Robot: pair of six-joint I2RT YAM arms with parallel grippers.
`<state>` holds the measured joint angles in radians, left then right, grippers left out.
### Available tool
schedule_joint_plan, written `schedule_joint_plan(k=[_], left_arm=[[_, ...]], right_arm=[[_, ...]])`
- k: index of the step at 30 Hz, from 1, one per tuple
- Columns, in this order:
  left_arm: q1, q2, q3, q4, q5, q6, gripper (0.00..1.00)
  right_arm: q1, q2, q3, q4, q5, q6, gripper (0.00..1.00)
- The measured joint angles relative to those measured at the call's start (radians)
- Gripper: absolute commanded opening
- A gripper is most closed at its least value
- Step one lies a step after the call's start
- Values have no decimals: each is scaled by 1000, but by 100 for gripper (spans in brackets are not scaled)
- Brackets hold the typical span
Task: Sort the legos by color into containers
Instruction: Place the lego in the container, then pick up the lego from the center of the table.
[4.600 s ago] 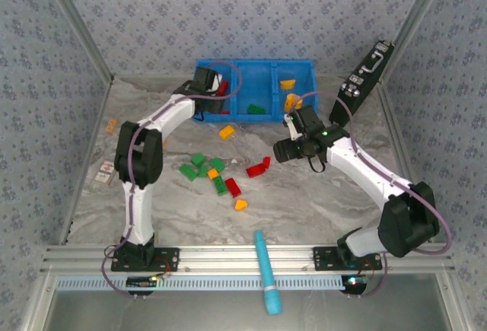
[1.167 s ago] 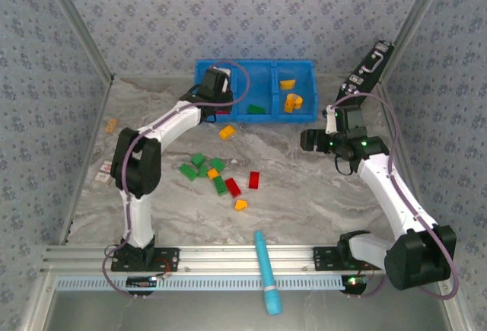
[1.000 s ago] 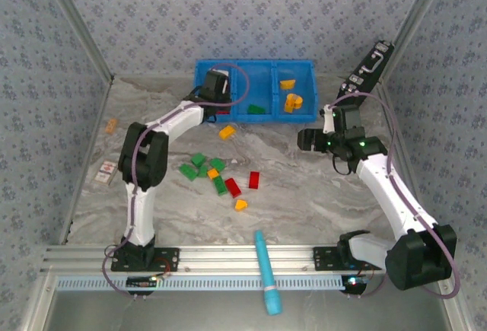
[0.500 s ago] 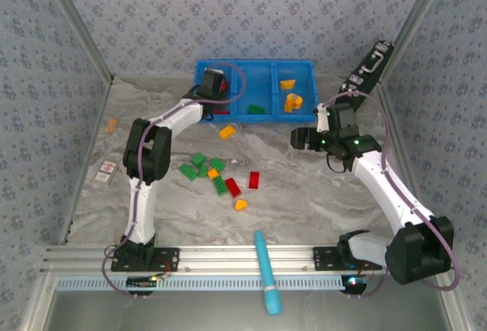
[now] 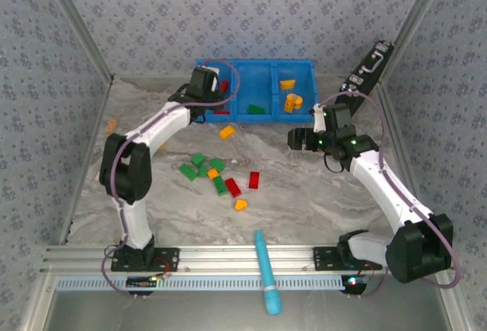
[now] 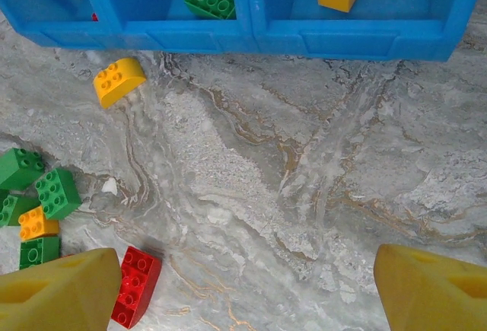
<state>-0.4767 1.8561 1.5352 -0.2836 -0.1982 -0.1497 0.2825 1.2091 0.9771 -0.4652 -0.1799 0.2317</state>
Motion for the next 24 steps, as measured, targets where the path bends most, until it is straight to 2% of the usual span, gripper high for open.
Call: schedule_joint_plan(k=[6,11,17,24], left_arm=[[-170,-146,-130,-68,28,-47,54],[-309,-181,-240,-121,30,-151,54],[-410,-176,-356,-126,29,-333,54],[-491,-106,-378,-82,27,-444,57]], right_arm=[[0,0,4,-2,8,-12,88],[0,-3,13,-2,18,-22,88],[0,-21,12,-1,18,-30,89],[-6,-37,-13,6,7,-34,89]])
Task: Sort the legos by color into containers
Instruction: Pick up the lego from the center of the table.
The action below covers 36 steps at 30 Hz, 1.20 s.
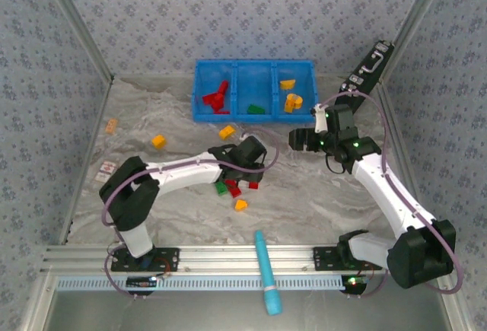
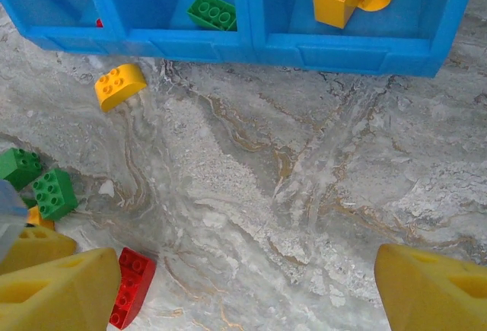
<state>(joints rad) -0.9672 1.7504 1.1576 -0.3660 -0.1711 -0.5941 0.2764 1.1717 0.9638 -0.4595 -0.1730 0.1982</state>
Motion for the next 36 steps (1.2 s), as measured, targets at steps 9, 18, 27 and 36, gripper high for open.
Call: schedule_joint_plan(k=[9,18,27,36], left_arm=[[-23,90,0,26,15,-70,57],[-48,153,32,29,23,-94,51],[-47,161,47,-2,-1,-105,34],[-40,159,51,-10,0,-107,26]], right_arm=[[-42,-44,-47,8,-51,-4,89],[-55,-61,-63,8,-62,-4,89],[-62,-66,-64,9,-68,-4,89],[-68,-72,-69,12,-68,-4,89]])
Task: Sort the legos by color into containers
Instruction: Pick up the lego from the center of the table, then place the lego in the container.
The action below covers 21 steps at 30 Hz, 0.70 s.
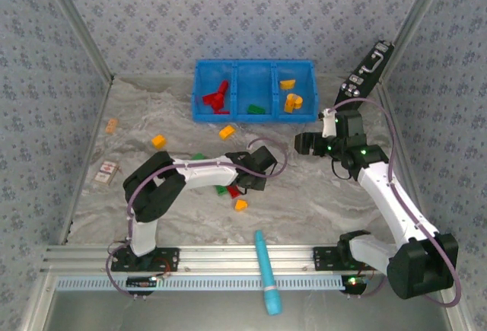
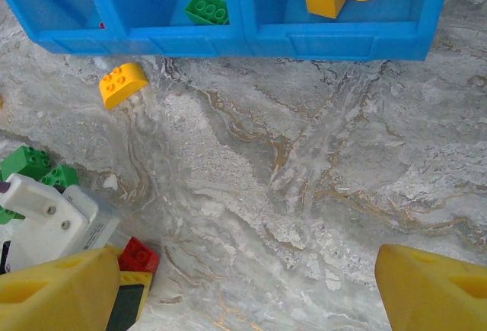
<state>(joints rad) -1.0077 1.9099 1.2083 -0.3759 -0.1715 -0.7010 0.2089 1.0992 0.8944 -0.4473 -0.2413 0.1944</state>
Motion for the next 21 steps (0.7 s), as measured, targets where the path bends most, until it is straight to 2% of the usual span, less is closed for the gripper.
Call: schedule_joint_plan(k=[5,10,15,21], left_arm=[[48,-22,1,-25,3,42,25],[188,-90,85,-55,-14,163,25],[341,-100,236,20,-39,286,25],[478,-21,387,127,-61,373,24]], right_arm=[[0,2,-2,4,-3,0,89],[0,18,-8,11,-3,0,89],[0,40,-10,13,-3,0,89],[0,50,-11,19,-3,0,89]])
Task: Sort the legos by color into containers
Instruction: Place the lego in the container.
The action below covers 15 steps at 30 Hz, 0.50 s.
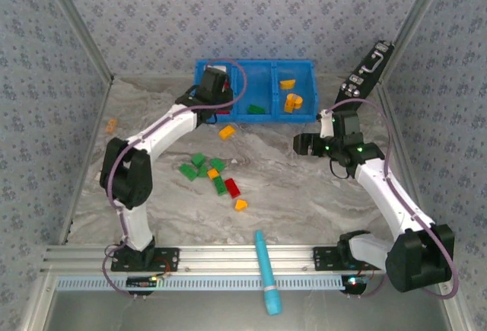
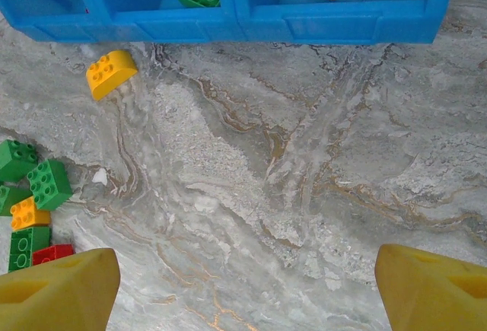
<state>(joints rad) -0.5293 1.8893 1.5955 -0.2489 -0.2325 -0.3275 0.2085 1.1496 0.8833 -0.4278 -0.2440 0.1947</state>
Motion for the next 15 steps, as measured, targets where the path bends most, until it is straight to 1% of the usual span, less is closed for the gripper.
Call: schedule_joint_plan(k=[4,8,10,15], left_arm=[[40,125,84,64,-5,15,24],[60,262,173,73,-4,16,26],[71,314,208,83,-8,13,31],[89,348,281,67,-8,22,45]], right_arm=[[0,22,-1,5,0,0,89],[0,36,-2,7,0,0,89],[0,38,-2,7,0,0,89],[0,61,-2,17,1,0,89]])
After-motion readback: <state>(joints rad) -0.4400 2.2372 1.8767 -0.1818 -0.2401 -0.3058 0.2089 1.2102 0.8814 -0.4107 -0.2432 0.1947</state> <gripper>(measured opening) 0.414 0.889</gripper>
